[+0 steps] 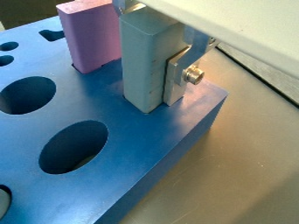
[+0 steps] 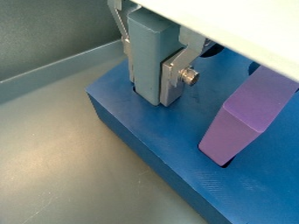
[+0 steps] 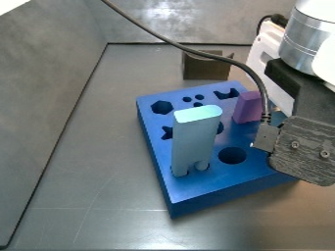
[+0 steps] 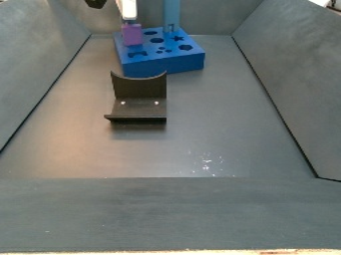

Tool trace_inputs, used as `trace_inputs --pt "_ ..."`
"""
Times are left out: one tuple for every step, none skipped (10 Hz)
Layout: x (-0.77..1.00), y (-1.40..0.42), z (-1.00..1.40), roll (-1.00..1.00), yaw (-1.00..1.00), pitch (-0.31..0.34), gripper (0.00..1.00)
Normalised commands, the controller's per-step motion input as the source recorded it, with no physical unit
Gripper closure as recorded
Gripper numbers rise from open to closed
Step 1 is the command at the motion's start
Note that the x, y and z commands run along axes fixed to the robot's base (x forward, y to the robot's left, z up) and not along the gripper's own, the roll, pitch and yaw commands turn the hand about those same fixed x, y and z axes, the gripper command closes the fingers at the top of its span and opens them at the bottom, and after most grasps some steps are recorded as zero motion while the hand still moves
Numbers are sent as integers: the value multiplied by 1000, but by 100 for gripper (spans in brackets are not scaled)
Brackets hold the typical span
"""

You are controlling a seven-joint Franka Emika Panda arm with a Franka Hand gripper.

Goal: Pick up the rectangle object. Move to above the board. Insert the rectangle object.
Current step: Insert the rectangle object.

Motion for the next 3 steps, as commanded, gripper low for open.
trace_inputs --pt "-11 0 0 -20 0 -54 100" --pt "0 -20 0 43 0 0 100" --pt "-6 -109 0 103 0 0 100"
